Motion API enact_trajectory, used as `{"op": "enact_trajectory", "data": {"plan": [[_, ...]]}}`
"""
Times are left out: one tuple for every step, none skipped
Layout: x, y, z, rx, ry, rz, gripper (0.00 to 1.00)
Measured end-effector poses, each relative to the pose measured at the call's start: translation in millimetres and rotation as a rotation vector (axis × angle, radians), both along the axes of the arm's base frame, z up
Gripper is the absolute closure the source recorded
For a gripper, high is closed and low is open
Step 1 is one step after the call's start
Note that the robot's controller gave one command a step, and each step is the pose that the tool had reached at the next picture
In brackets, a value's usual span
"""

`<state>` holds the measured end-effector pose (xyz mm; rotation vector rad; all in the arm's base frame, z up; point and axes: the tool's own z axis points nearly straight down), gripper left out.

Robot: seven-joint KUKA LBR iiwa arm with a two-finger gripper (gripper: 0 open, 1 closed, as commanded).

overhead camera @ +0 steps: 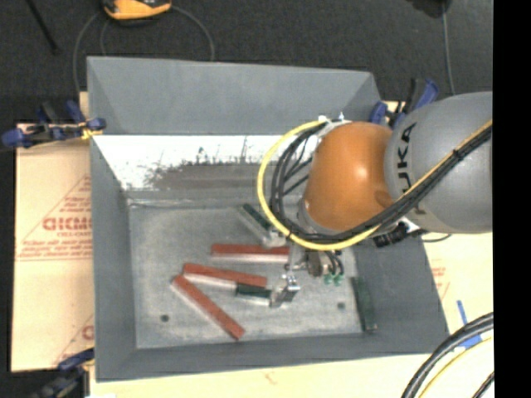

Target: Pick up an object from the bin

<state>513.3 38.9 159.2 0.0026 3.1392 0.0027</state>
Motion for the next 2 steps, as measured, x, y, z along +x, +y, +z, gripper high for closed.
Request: {"op": "enact_trajectory", "data": {"plan": [[0.0,0,0,0.0,0.0,0.0,0.0],[8.2,-4,-80,-0.001,-0.006,0.083,1.0]]}}
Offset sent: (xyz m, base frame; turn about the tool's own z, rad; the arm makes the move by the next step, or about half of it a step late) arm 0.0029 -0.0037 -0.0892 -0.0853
